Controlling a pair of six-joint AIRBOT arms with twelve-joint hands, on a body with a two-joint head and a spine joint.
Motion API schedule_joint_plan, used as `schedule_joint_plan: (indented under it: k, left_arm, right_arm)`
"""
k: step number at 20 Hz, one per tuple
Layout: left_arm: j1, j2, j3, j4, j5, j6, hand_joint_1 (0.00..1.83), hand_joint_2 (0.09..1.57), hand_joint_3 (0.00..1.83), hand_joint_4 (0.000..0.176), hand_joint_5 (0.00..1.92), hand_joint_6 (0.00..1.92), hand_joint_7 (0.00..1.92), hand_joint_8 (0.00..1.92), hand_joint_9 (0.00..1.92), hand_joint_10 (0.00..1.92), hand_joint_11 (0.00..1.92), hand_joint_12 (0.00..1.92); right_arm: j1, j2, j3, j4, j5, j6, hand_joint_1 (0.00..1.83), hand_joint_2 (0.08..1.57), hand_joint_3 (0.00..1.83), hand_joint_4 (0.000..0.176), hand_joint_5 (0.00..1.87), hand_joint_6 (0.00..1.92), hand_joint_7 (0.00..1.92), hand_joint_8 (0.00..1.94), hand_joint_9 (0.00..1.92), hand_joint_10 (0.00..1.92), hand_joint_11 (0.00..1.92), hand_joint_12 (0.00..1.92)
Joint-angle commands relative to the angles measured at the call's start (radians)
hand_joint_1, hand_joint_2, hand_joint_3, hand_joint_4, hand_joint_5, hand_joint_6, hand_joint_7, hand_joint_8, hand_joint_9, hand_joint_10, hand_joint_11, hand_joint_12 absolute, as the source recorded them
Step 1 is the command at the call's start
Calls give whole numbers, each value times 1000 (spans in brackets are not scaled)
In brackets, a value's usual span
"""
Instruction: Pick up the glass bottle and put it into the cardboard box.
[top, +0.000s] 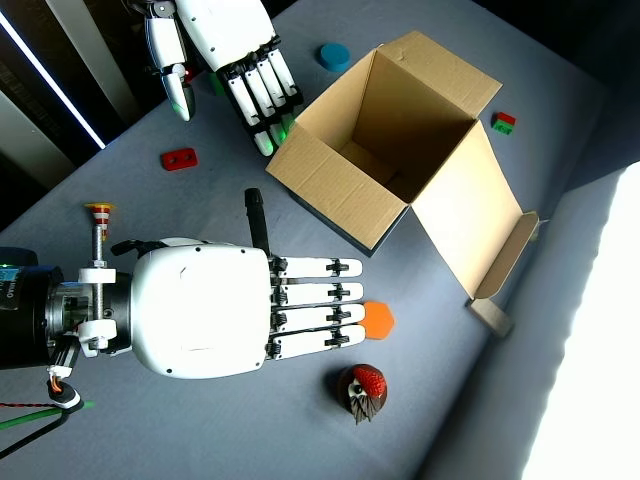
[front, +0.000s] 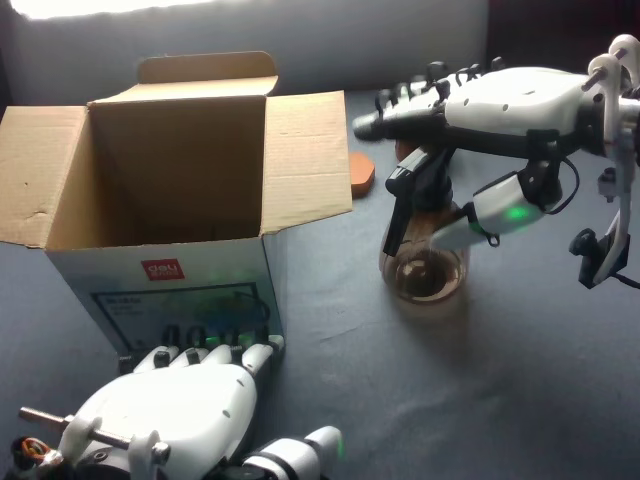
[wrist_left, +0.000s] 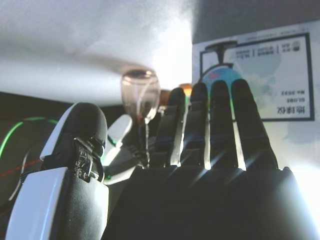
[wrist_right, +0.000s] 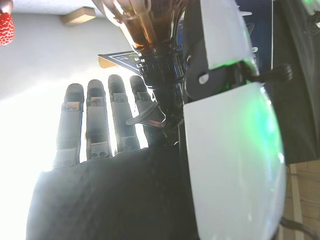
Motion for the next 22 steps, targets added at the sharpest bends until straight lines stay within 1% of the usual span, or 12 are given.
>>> schedule_joint_plan:
  k: [1,2,3,4,5,7,8,10,12,15,18,22]
  left_arm:
    - [0,-2,4,72,-31,-8,69,1281,0,37,88,2,90,0,73,0,0,218]
    - [3,-2,6,72,-31,-8,68,1281,0,38,87,2,90,0,73,0,0,217]
    - [10,-2,9,83,-31,-11,67,1280,0,39,86,1,92,1,74,1,0,216]
    - [14,-2,12,90,-31,-19,66,1280,0,39,84,0,98,3,77,2,0,215]
    - [18,-2,16,90,-31,-27,65,1280,0,39,84,0,100,4,78,2,0,215]
    - [25,-2,22,95,-31,-39,64,1280,0,40,86,1,108,7,78,2,0,213]
    - [30,-2,27,108,-31,-50,65,1283,0,40,91,3,112,7,78,2,0,212]
    - [37,-2,33,116,-31,-70,65,1284,0,40,92,3,113,7,78,2,0,211]
    - [51,-2,42,120,-23,-85,64,1282,0,39,102,7,115,6,78,1,0,210]
    - [67,1,50,133,-16,-91,65,1283,0,36,96,3,113,4,82,3,0,209]
    - [80,6,58,154,-5,-119,64,1282,0,31,94,1,112,1,79,1,0,184]
    - [77,10,62,157,4,-120,64,1282,0,26,90,0,112,1,79,1,0,182]
  right_arm:
    - [13,9,-1,17,93,10,1027,1147,8,0,557,106,700,49,562,262,49,1396]
    - [13,9,-1,17,93,12,1071,1169,5,0,644,231,845,101,606,578,187,1465]
    - [13,10,-1,18,98,13,1185,1228,3,0,627,1367,899,1192,680,1197,487,1647]
    - [13,11,-2,18,99,13,1312,1220,1,0,653,1311,899,1209,690,1487,577,1689]
    - [13,13,-3,18,100,13,1343,1202,0,0,709,1254,935,1148,713,1524,648,1706]
    - [14,16,-4,18,100,12,1355,1179,0,0,769,1246,968,1041,744,1490,706,1698]
    - [17,22,-8,18,101,11,1355,1177,0,0,782,1247,951,1036,755,1484,697,1694]
    - [24,39,-22,18,112,2,1354,1178,0,0,776,1234,948,1054,755,1486,691,1695]
    - [42,74,-53,18,135,-33,1352,1186,2,0,744,1247,939,1089,746,1507,672,1701]
    - [87,121,-84,18,145,-40,1349,1195,1,0,737,1245,912,1149,731,1525,654,1707]
    - [144,156,-93,18,155,-1,1349,1194,0,0,741,1257,912,1146,730,1521,645,1708]
    - [203,180,-108,18,160,34,1349,1195,0,0,728,1271,918,1128,735,1522,627,1725]
